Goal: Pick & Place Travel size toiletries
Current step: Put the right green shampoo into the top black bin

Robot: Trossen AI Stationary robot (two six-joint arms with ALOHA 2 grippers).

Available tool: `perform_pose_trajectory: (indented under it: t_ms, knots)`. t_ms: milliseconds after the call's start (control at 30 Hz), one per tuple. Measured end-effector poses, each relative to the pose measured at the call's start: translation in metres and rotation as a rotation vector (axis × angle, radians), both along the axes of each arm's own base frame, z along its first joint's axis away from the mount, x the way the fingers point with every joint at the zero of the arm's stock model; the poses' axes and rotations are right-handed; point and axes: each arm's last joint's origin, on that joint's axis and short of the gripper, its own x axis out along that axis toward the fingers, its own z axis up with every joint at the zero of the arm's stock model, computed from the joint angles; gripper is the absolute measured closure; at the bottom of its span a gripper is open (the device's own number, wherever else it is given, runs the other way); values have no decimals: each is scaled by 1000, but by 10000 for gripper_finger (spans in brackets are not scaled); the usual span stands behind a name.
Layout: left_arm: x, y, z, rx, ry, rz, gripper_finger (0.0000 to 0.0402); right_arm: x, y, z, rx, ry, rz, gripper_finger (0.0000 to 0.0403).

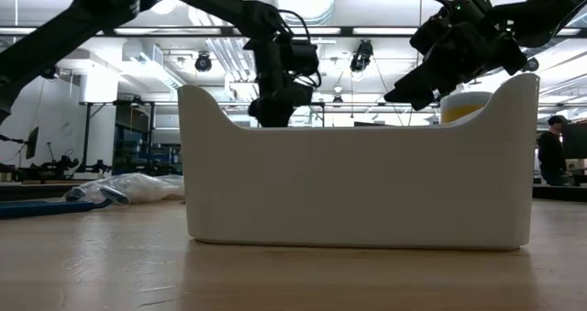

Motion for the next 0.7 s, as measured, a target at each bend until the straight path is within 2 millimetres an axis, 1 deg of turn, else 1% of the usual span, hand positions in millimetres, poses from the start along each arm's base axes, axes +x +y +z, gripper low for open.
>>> perform_pose_trajectory:
  t_ms: [233, 500, 700]
  knots:
    - [-4, 6, -6, -10, 16, 16, 281, 0, 0, 0, 4, 1, 0, 195]
    - [-4, 8, -6, 1, -3, 20, 280, 0, 0, -1, 6, 3, 0, 208]
    - [-6, 7, -20, -18, 28, 27, 280, 0, 0, -1, 4, 2, 1, 217]
